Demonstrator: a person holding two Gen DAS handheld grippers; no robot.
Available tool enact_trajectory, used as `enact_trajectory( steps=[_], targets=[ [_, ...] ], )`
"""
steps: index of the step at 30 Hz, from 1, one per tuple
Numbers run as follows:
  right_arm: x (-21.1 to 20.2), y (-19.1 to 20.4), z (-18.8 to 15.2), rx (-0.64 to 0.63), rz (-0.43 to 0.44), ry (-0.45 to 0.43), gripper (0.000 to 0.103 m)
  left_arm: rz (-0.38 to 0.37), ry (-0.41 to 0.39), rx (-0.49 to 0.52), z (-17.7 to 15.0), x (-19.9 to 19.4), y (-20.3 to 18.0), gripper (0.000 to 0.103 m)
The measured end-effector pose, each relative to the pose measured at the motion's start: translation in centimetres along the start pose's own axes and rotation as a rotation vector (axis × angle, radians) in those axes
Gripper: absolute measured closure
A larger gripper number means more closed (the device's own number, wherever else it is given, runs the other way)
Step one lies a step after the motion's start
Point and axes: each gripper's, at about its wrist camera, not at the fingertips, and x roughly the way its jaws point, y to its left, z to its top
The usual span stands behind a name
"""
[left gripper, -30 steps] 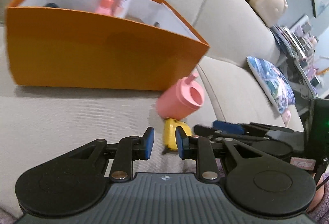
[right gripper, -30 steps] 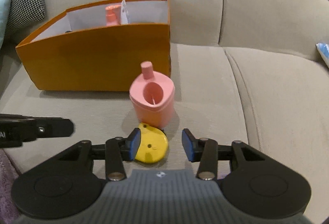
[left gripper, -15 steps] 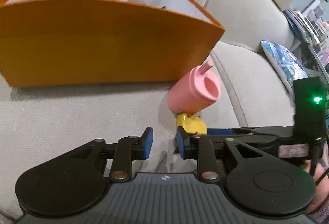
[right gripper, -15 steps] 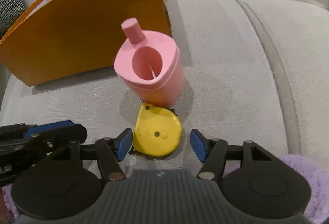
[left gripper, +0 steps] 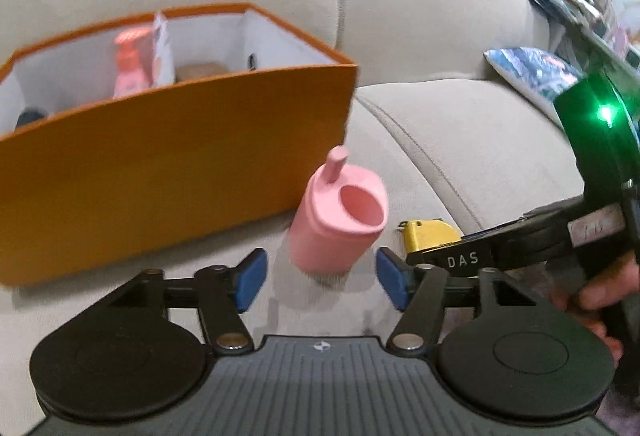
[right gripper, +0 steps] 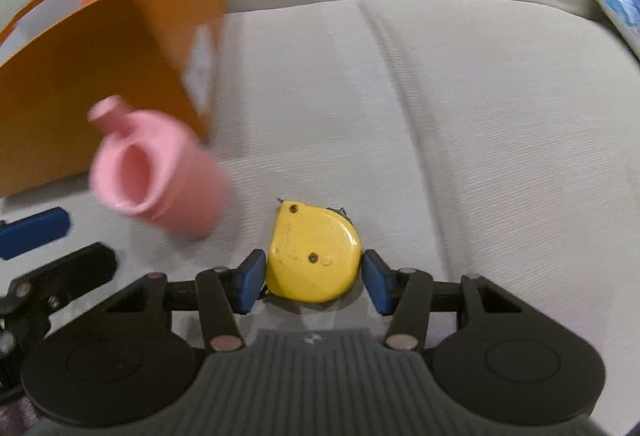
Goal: Organize rigid objects
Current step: 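Grasp the pink cup with the left tool while the right tool grasps the yellow tape measure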
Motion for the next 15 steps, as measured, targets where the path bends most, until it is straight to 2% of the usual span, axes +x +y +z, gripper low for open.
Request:
enact_trajectory(
  steps=[2, 7, 12, 15],
  targets=[
    [0.4, -0.9, -0.1, 0.046, 0.052, 0.014, 0.049, 0.014, -0.009, 0.025, 0.0, 0.7, -0.8, 0.021],
    [1.0, -1.5, -0.1, 0.090, 0.111, 0.010, 0.049, 0.094, -0.053, 0.101, 0.0, 2.2, -2.5, 0.022],
    [1.1, -2.5, -0.1, 0.123, 0.138, 0.016, 0.049, 0.101, -0.072, 0.153, 0.6, 2.9, -2.7, 0.021],
    [0.8, -3.4, -0.5, 0.153, 0.160, 0.011, 0.049, 0.094, -0.070, 0.151, 0.7, 3.2, -2.6, 0.021]
  ],
)
